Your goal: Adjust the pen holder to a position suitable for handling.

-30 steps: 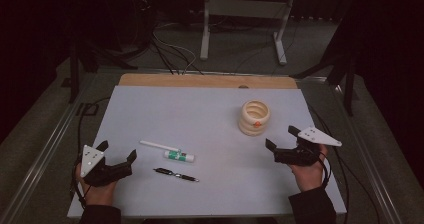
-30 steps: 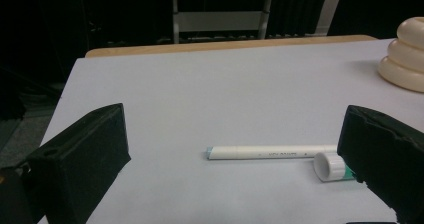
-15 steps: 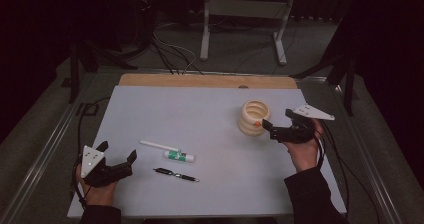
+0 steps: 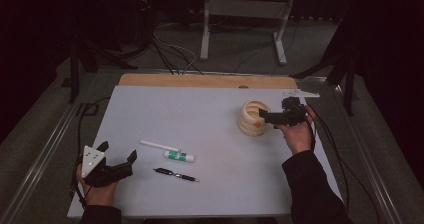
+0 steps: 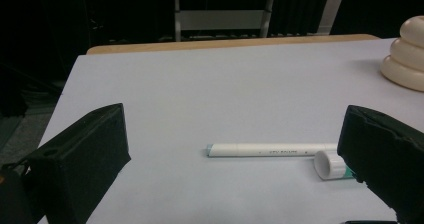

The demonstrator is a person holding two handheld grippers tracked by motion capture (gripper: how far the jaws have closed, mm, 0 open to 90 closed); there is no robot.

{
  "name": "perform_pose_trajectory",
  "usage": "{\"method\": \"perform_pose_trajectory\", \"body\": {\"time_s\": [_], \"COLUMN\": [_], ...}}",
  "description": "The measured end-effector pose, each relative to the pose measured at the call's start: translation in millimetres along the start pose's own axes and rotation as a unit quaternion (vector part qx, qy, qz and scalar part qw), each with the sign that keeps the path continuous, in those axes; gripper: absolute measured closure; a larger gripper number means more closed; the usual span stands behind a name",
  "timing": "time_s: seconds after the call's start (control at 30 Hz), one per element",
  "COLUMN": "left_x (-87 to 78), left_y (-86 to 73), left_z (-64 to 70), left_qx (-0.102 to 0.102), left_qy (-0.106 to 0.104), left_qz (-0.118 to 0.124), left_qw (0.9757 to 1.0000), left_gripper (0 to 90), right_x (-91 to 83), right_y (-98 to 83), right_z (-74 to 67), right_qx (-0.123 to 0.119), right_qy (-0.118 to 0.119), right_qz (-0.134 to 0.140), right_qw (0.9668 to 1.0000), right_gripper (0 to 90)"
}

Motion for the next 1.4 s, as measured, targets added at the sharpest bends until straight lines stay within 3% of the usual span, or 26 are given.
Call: {"method": "perform_pose_trajectory", "body": {"time_s": [0.17,0.2,0.23,0.4,0.47,0.5,0.53,0.6,0.77,0.9,1.13,1.4], "left_x": [0.2,0.1,0.1,-0.3,-0.3,-0.2,-0.3,-0.5,0.0,-0.3,0.8,0.7], "left_y": [0.1,0.0,0.0,0.1,0.1,0.2,0.4,0.4,-0.2,-0.1,-1.0,-1.2], "left_z": [0.6,0.0,0.0,-0.7,-0.7,-0.1,0.0,0.3,-0.5,-0.6,-0.9,-1.9], "left_qx": [0.000,0.000,0.000,0.000,0.000,0.002,0.003,0.004,0.003,0.002,0.003,0.003], "left_qy": [-0.001,-0.001,-0.001,0.001,0.001,0.000,0.000,-0.001,0.000,0.001,0.002,0.004], "left_qz": [0.000,0.001,0.001,0.001,0.001,0.001,0.002,0.002,0.000,0.000,-0.003,-0.004], "left_qw": [1.0000,1.0000,1.0000,1.0000,1.0000,1.0000,1.0000,1.0000,1.0000,1.0000,1.0000,1.0000], "left_gripper": [0.5,0.5,0.5,0.6,0.6,0.6,0.5,0.5,0.6,0.6,0.6,0.6], "right_x": [10.9,20.3,20.3,42.7,46.0,46.0,54.6,58.9,62.3,61.3,56.5,60.5], "right_y": [5.5,3.8,3.8,-5.2,-7.3,-7.3,-13.2,-16.9,-20.8,-22.6,-16.4,-6.3], "right_z": [7.2,11.2,11.2,18.5,19.5,19.5,22.5,25.6,30.6,32.8,28.4,-0.7], "right_qx": [0.011,0.023,0.023,0.052,0.056,0.056,0.063,0.075,0.083,0.084,0.076,0.050], "right_qy": [-0.006,-0.004,-0.004,-0.023,-0.033,-0.033,-0.049,-0.056,-0.074,-0.087,-0.091,-0.060], "right_qz": [-0.024,-0.049,-0.049,-0.092,-0.101,-0.101,-0.125,-0.136,-0.146,-0.155,-0.143,-0.140], "right_qw": [0.9996,0.9985,0.9985,0.9942,0.9927,0.9927,0.9889,0.9864,0.9830,0.9804,0.9826,0.9870], "right_gripper": [0.1,4.3,4.3,34.0,34.0,38.4,48.6,58.3,71.1,74.6,78.8,78.8]}}
Point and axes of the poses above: each handheld gripper's, and its own axes: x roughly forward along the jaws, y roughly out of its top, z roughly to its right, the point moved 8 cm from there along x, roughly forward along the jaws, and after that the axes turned 6 degrees about y, right-handed, at the moved point
